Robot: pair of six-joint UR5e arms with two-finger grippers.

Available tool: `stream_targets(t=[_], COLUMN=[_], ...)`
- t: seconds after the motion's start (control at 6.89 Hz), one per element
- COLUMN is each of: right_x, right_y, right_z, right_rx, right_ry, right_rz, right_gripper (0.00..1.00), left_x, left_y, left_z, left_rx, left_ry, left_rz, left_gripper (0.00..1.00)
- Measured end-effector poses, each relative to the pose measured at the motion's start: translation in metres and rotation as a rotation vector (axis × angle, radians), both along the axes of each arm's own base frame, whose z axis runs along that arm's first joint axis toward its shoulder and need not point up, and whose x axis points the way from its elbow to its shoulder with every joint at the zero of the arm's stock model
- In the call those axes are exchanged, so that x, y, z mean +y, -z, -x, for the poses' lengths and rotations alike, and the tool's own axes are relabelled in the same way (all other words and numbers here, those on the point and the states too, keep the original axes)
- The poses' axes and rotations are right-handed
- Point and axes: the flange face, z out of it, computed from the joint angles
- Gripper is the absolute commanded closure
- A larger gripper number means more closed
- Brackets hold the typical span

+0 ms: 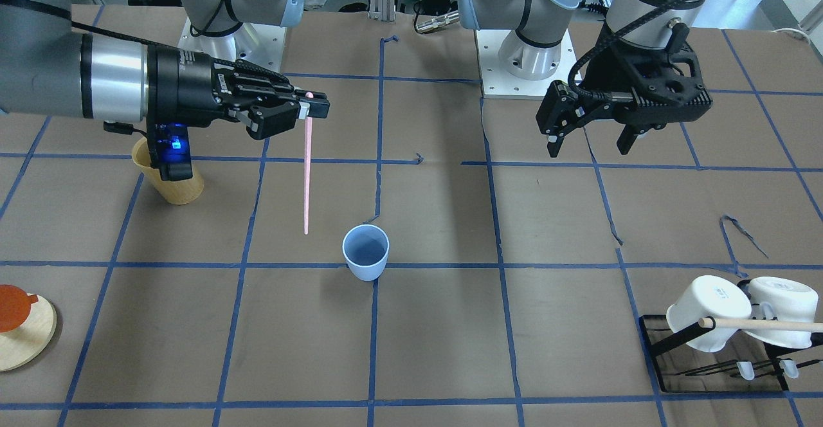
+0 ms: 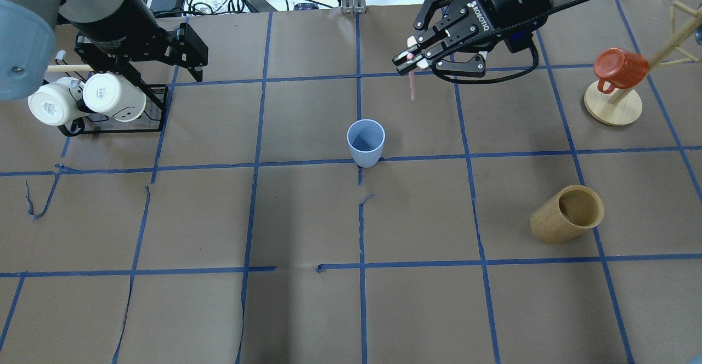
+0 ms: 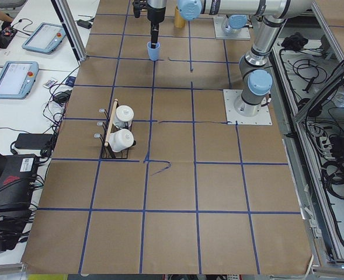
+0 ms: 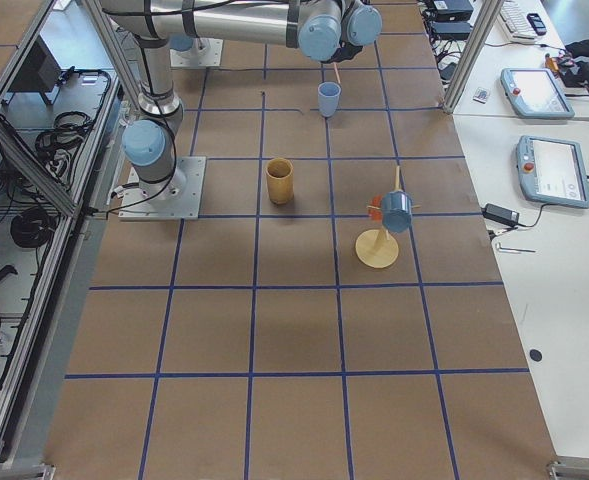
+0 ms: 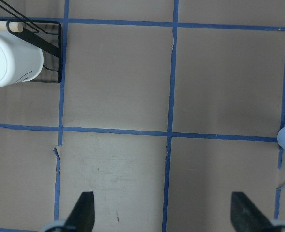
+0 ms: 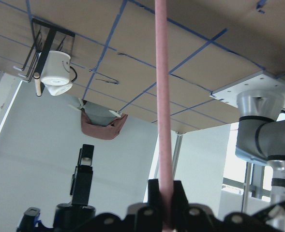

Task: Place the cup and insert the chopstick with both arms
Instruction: 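Carry the chopstick with the right gripper over the blue cup, then lower the chopstick into the blue cup and open the right gripper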

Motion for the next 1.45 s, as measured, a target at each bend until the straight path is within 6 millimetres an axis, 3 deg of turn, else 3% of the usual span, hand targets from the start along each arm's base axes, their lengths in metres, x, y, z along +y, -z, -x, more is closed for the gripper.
stream_targets(t=[0.44, 0.73, 1.02, 1.16, 1.31, 1.45], right_x=[-0.033, -0.028, -0.020, -0.017, -0.015, -0.014], right_y=[0.047, 0.087, 0.108, 0.113, 0.116, 0.119], right_z=[-0.004, -0.009, -0.021, -0.027, -0.030, -0.031], right_rx=[-0.125, -0.162, -0.174, -0.174, -0.174, -0.174], right_ry=[0.105, 0.135, 0.134, 0.127, 0.123, 0.123], right_rz=[-0.093, -0.153, -0.186, -0.198, -0.207, -0.215], right_gripper=[0.95, 0.94, 0.93, 0.54, 0.08, 0.00], left_x=[0.001, 0.000, 0.000, 0.001, 0.003, 0.002], left_y=[0.000, 0.001, 0.001, 0.002, 0.002, 0.003], left_z=[0.001, 0.004, 0.008, 0.009, 0.009, 0.010], left_rx=[-0.002, -0.002, 0.031, 0.041, 0.042, 0.041], left_ry=[0.001, 0.004, 0.002, 0.002, 0.003, 0.003], left_rz=[-0.003, -0.004, -0.013, -0.019, -0.023, -0.026], left_gripper=[0.00, 0.00, 0.00, 0.00, 0.00, 0.00])
